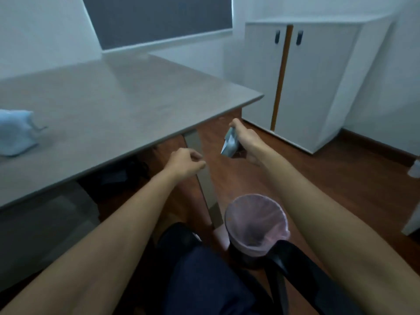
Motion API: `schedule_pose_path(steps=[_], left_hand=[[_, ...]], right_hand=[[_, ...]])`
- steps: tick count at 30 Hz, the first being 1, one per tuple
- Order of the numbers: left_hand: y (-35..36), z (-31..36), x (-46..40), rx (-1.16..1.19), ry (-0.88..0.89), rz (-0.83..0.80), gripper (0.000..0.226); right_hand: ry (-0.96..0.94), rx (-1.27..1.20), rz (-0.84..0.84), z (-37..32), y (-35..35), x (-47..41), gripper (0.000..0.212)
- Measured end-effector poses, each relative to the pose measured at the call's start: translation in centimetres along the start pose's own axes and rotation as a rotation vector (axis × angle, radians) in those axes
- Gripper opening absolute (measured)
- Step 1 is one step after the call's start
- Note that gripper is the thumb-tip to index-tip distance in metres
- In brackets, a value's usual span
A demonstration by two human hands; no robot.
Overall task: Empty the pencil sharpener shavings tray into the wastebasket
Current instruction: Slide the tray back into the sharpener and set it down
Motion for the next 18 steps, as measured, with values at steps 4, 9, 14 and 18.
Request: schedule_pose_path(steps=[4,9,14,18], left_hand=[[-7.0,2.0,2.3,-0.023,0.119,0.052,0.029],[-16.5,1.9,5.1,0.042,0.145,0.17,0.028],[-25.8,-1.9,7.7,0.003,0.113,0.417,0.021],[-30.9,-7.8,9.2,-0.054,-0.01,0.59,0.031]], right_hand=[[-0.071,-0.144,-0.088,-6.1,5.0,2.3,0.045],[-0.182,-0.195,-0.281,-12.4,13.2,5.3,0.037],[-0.231,-0.213,-0.47,-14.8,21.9,7.8,0.018],[-0.239,-0.183,-0.54,-14.8,27.9,8.3,0.02]])
Point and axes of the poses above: each hand's wrist, its own x-axis away from the middle knuckle, its own y-axis out of the palm, z = x × y, the point moved 10 cm from there along -x, towards the middle knuckle
